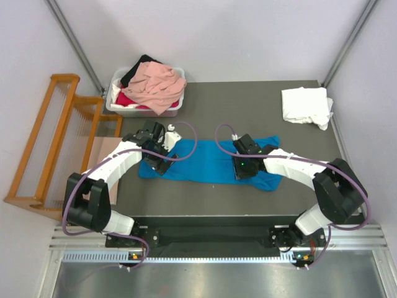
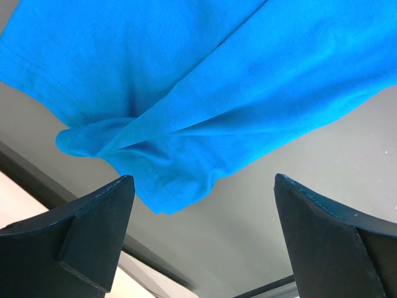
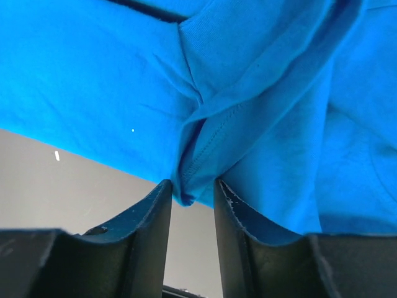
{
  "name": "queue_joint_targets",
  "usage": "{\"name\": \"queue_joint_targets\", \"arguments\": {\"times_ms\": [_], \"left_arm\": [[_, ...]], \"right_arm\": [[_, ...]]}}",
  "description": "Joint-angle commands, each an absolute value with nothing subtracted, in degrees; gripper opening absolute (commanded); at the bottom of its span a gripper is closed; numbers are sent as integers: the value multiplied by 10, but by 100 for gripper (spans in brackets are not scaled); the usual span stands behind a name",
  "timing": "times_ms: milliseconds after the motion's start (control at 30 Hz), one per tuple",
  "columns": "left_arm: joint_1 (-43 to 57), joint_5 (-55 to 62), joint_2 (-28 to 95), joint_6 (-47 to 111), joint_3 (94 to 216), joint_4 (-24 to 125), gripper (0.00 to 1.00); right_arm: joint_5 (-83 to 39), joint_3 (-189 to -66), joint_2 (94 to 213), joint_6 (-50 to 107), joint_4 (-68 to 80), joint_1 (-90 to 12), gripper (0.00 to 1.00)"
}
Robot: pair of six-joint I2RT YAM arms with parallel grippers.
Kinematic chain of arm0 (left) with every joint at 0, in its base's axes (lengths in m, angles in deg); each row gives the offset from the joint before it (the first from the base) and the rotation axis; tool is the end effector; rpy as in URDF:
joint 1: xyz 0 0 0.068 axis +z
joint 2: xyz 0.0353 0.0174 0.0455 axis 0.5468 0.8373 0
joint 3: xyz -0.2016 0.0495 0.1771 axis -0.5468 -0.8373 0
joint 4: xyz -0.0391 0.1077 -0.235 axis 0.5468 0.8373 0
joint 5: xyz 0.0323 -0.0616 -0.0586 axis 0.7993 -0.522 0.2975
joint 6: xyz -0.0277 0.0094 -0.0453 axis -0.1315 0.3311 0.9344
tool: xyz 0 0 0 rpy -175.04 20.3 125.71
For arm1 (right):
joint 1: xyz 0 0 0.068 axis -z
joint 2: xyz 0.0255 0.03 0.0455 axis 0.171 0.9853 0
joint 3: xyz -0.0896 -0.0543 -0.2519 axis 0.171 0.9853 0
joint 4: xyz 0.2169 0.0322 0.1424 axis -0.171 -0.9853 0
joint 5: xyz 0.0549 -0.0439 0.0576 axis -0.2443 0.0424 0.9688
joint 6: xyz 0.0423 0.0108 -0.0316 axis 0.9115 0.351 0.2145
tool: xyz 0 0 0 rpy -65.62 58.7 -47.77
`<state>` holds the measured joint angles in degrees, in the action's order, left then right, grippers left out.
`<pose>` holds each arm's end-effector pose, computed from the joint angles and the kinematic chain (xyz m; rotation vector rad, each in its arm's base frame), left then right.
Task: Fold and stack the t-shirts
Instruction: Fold the tshirt
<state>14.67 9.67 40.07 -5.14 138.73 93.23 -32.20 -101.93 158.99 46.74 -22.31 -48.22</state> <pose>0.2582 -0.0877 0.2189 1.0338 2.5409 -0.0189 0.2222 0.1744 0.1804 -0.3060 2.7214 0.2767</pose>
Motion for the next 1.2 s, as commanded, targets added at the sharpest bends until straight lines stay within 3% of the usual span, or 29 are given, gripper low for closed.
{"name": "queue_joint_targets", "arguments": {"times_ms": [0,100,233,300,567,1167], "left_arm": [[145,99,379,-48,1396,939,99],[145,105,379,-51,1397,937,99],[145,99,382,-50,1395,936,99],[145,98,383,-49,1393,934,99],[145,101,381,-54,1380,927,99],[145,145,360,-79,1359,927,99]], "right_arm": [[-307,-1044,1600,468,-194,-478,32],[-307,-1044,1600,470,-192,-478,24],[-322,-1051,1590,467,-211,-477,7],[-340,-1070,1575,455,-244,-472,4],[-373,-1127,1515,426,-298,-365,3],[-478,-1148,1646,411,-267,-237,0]]}}
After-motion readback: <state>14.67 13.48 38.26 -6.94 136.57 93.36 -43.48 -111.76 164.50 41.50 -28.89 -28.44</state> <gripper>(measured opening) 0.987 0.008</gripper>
